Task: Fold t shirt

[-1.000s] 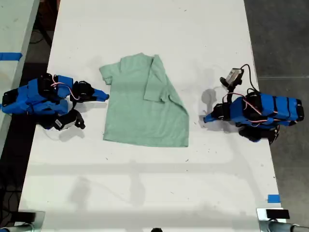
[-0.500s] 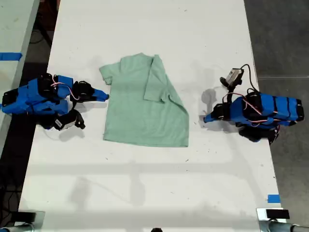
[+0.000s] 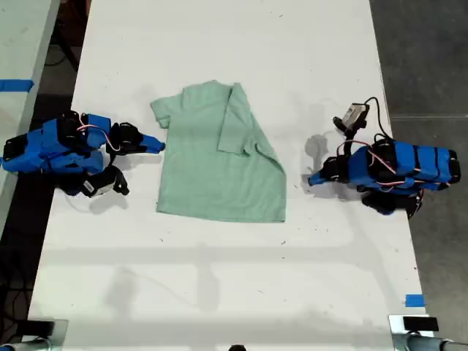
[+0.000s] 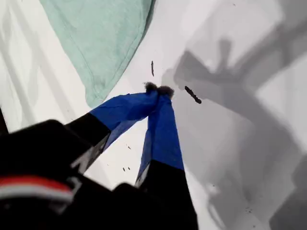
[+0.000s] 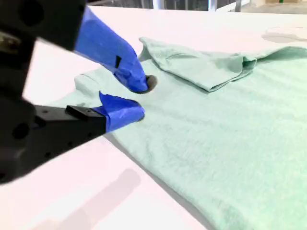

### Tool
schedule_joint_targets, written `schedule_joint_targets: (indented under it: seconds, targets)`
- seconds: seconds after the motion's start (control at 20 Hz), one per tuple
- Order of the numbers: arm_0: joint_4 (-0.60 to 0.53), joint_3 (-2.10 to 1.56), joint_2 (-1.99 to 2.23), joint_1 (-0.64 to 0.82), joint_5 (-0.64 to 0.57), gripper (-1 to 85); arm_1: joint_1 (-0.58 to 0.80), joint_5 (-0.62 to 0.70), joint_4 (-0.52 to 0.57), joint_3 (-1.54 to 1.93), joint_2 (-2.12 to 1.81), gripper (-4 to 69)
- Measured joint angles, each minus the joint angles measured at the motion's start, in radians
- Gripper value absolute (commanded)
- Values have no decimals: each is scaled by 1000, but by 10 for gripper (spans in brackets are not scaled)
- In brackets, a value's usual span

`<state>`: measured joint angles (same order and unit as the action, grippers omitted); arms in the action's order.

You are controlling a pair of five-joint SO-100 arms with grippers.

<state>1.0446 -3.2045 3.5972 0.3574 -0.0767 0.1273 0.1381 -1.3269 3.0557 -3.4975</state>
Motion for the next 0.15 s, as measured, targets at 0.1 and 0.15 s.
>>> schedule_joint_targets:
  seconds: [0.1, 0.15]
  targets:
    - [0, 0, 0, 0, 0, 53, 0, 0, 0, 0, 0, -23]
    - [0, 0, 0, 0, 0, 53, 0, 0, 0, 0, 0, -23]
